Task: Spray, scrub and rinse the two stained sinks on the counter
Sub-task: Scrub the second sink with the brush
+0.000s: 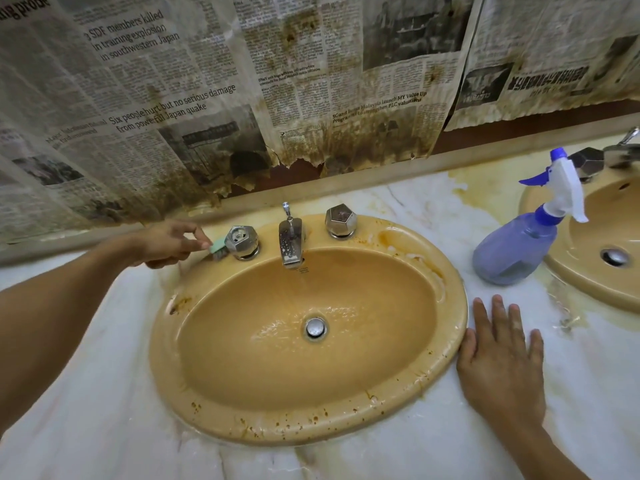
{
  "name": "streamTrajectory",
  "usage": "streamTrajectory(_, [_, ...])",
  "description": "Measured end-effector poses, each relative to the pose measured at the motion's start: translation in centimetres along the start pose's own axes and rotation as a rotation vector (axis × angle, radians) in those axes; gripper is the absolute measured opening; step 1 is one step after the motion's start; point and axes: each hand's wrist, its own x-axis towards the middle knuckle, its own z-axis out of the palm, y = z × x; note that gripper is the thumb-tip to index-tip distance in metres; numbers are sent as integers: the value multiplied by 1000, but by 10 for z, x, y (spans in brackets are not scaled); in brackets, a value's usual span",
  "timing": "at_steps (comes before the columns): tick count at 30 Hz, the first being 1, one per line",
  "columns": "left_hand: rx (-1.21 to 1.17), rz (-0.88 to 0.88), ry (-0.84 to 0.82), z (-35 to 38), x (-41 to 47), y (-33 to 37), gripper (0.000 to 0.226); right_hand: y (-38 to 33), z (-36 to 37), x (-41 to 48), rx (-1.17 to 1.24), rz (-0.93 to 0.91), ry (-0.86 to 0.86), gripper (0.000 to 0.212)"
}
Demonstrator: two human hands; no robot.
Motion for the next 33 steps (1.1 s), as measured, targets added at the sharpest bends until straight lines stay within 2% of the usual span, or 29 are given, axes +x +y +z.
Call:
streamTrajectory(5, [113,81,13,-5,42,33,14,0,2,1,-11,2,11,64])
streamTrajectory(11, [97,107,26,-1,41,19,11,0,2,0,-5,5,21,63])
streamTrajectory(18, [448,207,10,-15,55,85,7,2,2,1,1,5,9,64])
streamTrajectory(24, [782,201,23,14,48,137,8,2,3,1,0,9,3,64])
streamTrajectory(29, [844,217,224,47,15,124,4,3,3,2,6,8,-10,65])
streamTrajectory(33, [604,209,463,59,-20,98,8,2,2,1,20,14,-14,65])
